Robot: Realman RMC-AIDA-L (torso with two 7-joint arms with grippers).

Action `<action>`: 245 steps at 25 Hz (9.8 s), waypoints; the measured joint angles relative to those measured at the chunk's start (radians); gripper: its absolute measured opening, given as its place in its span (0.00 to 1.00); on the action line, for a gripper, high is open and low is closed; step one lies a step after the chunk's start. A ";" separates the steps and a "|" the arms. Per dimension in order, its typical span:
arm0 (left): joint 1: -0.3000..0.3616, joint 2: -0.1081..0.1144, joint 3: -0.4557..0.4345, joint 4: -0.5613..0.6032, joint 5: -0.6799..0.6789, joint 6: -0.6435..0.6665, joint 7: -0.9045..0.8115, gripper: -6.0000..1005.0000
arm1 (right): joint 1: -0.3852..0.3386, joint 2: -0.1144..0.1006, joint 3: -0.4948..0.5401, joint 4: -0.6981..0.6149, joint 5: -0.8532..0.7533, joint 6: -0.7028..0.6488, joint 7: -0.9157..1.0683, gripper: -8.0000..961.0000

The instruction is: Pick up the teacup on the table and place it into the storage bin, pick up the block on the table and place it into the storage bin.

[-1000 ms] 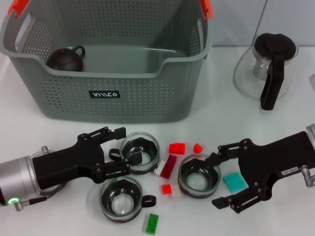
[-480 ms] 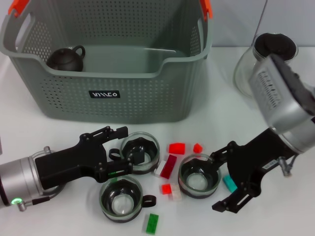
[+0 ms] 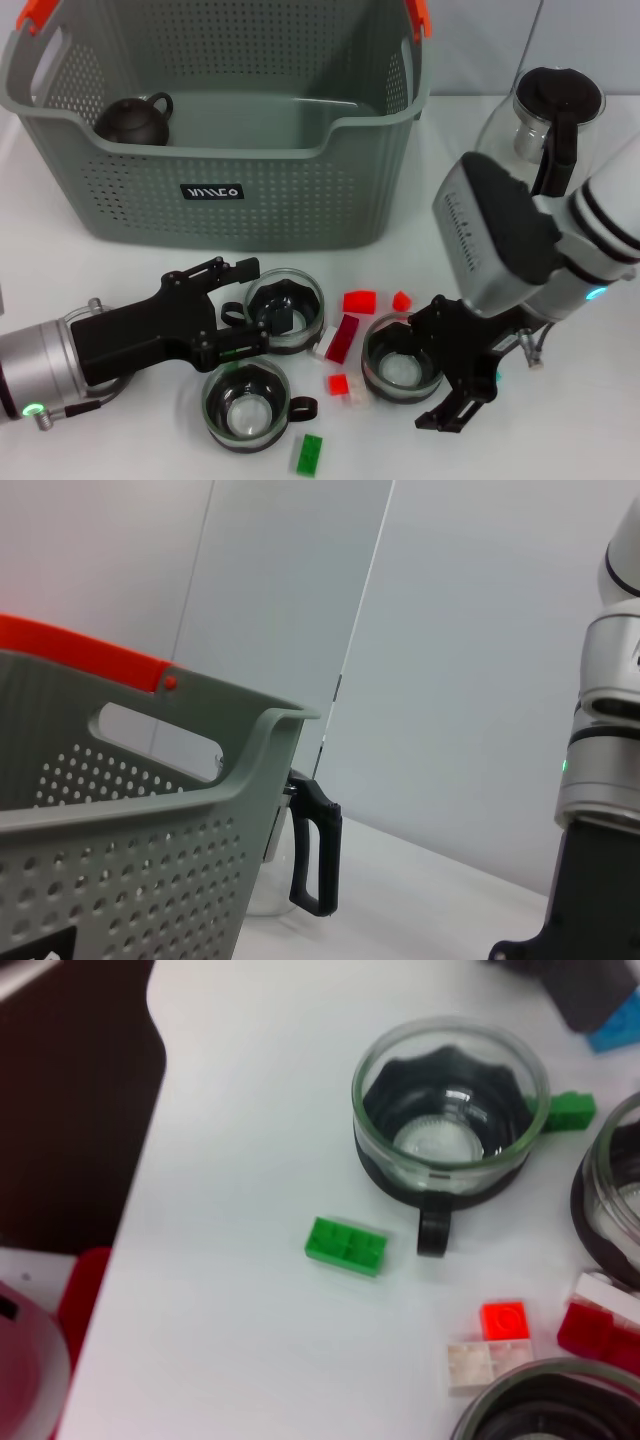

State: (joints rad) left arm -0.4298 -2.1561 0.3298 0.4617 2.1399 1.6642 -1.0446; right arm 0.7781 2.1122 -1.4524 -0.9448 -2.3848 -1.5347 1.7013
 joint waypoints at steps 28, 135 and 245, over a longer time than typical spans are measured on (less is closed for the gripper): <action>0.011 0.007 -0.006 0.004 0.000 -0.012 0.000 0.82 | 0.019 0.005 -0.218 -0.028 0.002 0.098 0.168 0.66; 0.002 0.013 -0.011 0.002 0.000 0.002 0.038 0.82 | 0.398 -0.006 -0.009 0.472 0.209 1.003 0.252 0.21; 0.048 0.036 -0.064 0.056 0.000 -0.041 0.051 0.82 | 0.100 0.012 -0.699 0.021 0.445 0.555 0.033 0.69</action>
State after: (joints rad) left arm -0.3818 -2.1200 0.2653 0.5175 2.1399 1.6233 -0.9940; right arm 0.8782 2.1246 -2.1511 -0.9235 -1.9402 -0.9793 1.7342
